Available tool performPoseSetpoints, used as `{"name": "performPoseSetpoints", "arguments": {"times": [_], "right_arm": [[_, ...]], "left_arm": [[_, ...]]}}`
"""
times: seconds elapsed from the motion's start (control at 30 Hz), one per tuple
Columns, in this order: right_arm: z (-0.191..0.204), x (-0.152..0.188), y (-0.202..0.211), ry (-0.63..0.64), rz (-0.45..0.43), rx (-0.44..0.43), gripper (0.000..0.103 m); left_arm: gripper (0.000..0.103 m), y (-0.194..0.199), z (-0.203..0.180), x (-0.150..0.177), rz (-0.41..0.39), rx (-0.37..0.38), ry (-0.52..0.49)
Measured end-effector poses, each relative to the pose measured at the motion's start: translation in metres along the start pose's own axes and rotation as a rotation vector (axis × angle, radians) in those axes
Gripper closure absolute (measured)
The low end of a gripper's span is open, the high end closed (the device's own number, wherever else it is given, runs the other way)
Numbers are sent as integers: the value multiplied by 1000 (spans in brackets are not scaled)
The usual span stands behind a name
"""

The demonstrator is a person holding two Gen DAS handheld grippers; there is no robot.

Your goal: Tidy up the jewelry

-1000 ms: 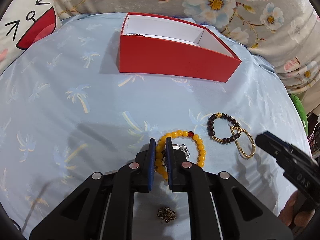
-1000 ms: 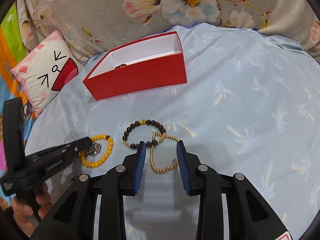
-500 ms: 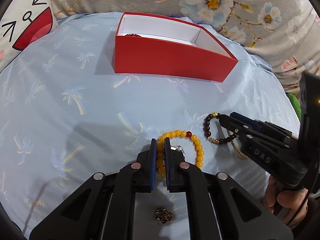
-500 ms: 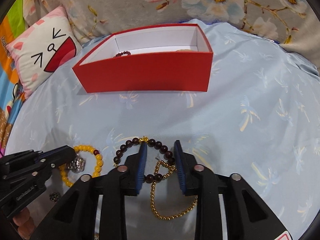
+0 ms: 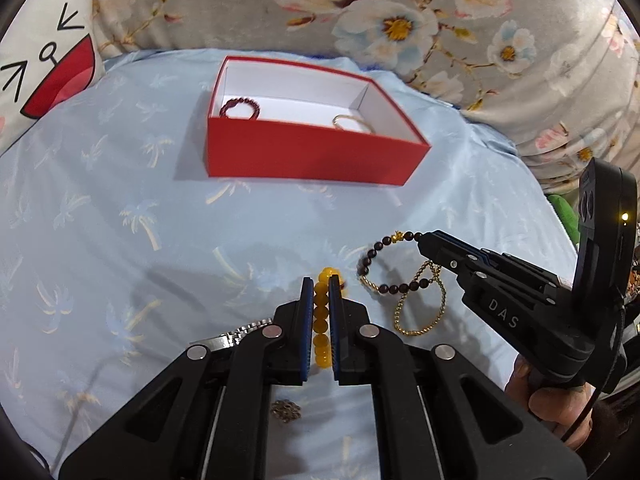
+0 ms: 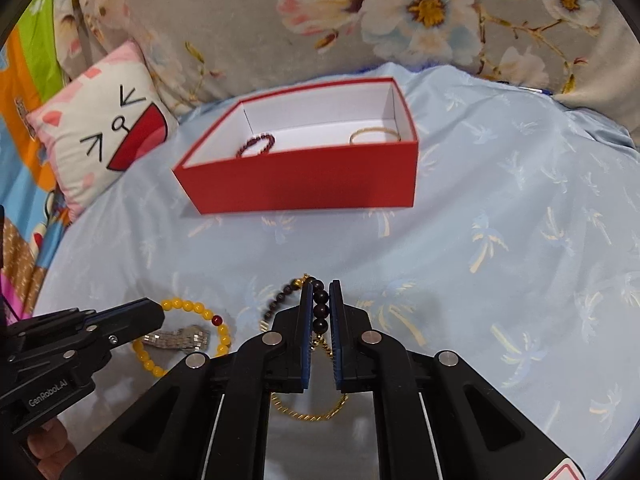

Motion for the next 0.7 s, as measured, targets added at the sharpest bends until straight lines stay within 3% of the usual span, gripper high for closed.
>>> {"name": "performPoseSetpoints", "arguments": {"times": [0.53,0.7], "right_arm": [[-24,-21,82,-87,-118,-50,95],[-22,-10,75,-108,-74,-79,95]], "left_arm": [[96,72,-50,-32,-108,62,-97],[96,76,-53,-29,-112,69,-97]]}}
Point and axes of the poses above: each gripper's, at about its wrist camera, not at the fingertips, and y roughly against the way its jaws point, z to its left, x to its underside, the point moved 7 cm from there along -y, roughly the way its jaws point, and after that the axes turned 7 degrees about x, right-handed, at the moved point
